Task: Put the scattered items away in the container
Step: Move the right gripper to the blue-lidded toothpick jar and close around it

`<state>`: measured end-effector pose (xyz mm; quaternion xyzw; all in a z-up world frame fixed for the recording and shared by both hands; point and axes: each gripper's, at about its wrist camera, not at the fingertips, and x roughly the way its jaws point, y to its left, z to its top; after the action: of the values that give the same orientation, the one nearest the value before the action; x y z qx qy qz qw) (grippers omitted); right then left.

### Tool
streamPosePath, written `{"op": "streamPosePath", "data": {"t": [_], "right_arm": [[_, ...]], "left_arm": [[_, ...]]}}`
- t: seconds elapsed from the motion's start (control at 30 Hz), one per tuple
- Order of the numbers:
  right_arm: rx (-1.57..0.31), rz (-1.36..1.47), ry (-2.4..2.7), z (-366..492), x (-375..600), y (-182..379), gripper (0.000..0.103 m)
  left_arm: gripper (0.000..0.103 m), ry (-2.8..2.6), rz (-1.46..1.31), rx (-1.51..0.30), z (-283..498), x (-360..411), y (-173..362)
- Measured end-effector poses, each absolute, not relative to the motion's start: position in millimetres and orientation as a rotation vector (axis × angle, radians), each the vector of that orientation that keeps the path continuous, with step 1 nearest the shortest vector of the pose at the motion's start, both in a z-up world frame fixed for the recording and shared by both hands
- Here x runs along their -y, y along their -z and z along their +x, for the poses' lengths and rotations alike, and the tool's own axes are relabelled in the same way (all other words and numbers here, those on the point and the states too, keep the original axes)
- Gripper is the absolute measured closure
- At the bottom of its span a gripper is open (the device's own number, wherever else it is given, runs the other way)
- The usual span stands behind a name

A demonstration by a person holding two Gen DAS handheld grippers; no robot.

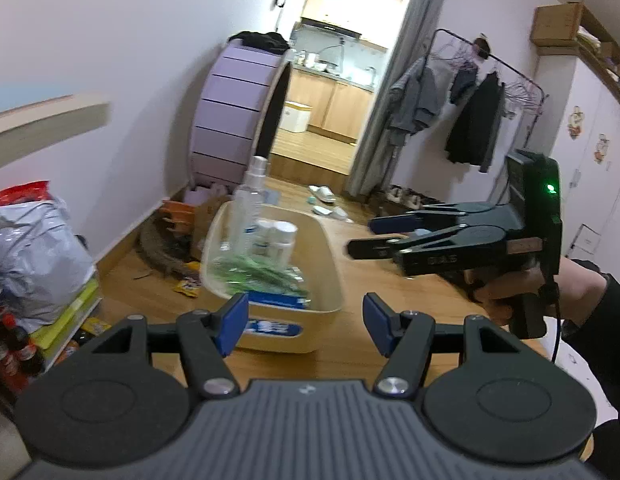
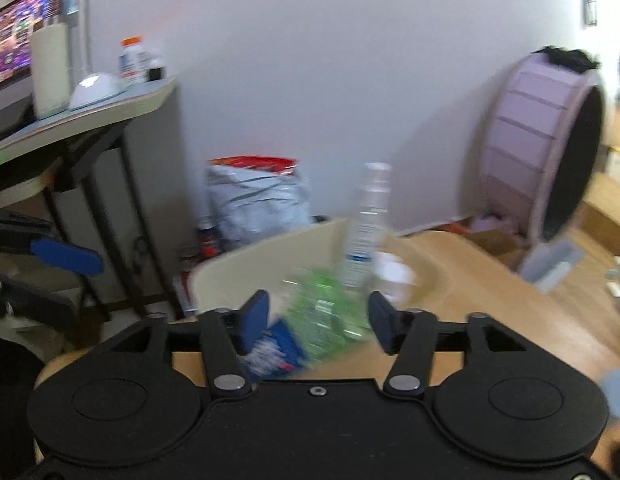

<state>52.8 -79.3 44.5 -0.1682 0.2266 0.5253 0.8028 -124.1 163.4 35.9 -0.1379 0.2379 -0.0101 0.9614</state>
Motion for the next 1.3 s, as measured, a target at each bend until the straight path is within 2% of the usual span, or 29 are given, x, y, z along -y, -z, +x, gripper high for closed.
{"op": "streamPosePath", "data": {"t": [0.07, 0.23, 0.37, 0.73, 1.17, 1.23, 1.3], "right_arm": [[-0.476, -0.349, -1.062, 61.0, 101.9, -46.7, 0.04], [-0.457, -0.302, -0.894, 83.0, 156.2, -45.8, 0.029], [-0.447, -0.265, -0.795, 99.0, 188.8, -38.1, 0.014], [-0.468, -0.198, -0.707, 143.8, 198.6, -1.4, 0.003], [-0.488, -0.168, -0.7, 173.6, 188.5, 21.5, 0.003], [-0.49, -0.173, -0.7, 174.7, 185.6, 24.1, 0.008], [-0.503, -0.167, -0.702, 177.4, 183.6, 26.0, 0.021]], "left_arm": [[0.041, 0.047, -0.279, -0.477, -116.6, -155.3, -36.4], [0.041, 0.129, -0.25, -0.461, -86.7, -125.3, -41.1], [0.041, 0.182, -0.23, -0.446, -54.2, -103.3, -45.8], [0.04, 0.24, -0.194, -0.459, 30.0, -68.0, -45.8], [0.038, 0.223, -0.173, -0.448, 34.1, -70.7, -31.6], [0.038, 0.223, -0.173, -0.443, 32.8, -72.2, -31.9], [0.037, 0.217, -0.172, -0.44, 32.2, -72.7, -32.4]]}}
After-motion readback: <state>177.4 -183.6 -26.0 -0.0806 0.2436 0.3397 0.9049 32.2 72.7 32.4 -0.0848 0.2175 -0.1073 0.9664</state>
